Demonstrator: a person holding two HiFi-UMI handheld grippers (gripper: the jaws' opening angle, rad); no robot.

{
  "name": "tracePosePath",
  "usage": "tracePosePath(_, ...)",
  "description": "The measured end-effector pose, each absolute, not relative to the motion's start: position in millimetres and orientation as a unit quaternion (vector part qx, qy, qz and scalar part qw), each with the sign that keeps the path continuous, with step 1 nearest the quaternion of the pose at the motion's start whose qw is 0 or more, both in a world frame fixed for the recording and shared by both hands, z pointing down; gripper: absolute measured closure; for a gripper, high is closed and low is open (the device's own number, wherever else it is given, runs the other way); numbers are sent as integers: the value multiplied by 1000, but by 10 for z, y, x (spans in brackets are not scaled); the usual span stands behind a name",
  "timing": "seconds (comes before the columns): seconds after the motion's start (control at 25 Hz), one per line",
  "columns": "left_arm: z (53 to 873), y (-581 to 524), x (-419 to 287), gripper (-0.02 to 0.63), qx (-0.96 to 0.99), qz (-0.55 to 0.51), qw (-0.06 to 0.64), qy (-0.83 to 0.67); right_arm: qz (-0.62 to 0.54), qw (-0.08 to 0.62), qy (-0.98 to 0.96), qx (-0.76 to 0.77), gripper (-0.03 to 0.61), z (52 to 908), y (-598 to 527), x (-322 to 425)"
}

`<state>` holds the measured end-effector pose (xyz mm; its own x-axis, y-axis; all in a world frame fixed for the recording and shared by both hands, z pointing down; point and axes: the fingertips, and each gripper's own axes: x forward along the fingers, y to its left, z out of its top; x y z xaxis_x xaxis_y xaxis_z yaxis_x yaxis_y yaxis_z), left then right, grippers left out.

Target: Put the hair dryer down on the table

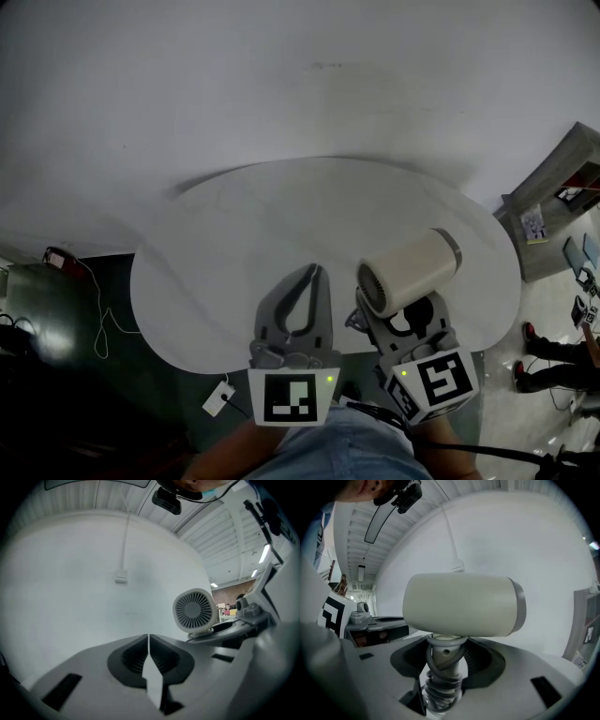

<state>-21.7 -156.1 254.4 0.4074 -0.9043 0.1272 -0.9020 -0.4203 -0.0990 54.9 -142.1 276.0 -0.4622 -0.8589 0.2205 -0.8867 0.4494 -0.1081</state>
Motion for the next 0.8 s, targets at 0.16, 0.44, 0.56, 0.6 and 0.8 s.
tracePosePath(0.16,2599,-1901,-372,600,-845,-79,1,529,103,78,-845,519,357,2777,-1750,349)
tracePosePath(0.44,2686,-2325,-554,600,-859,-83,-1,505,99,96,-838,528,357,2799,-2182,71)
tracePosePath(0.56,2681,-2448,-643,600,-859,-79,2,505,100,102,-836,530,357,2808,-2290,2)
tracePosePath(0.6,2682,-2474,-667,600,-859,-79,2,505,100,105,-835,530,357,2813,-2312,-13)
tracePosePath(0.8,2701,-2640,-739,600,-856,-65,-14,513,98,122,-833,530,357,2841,-2424,-33)
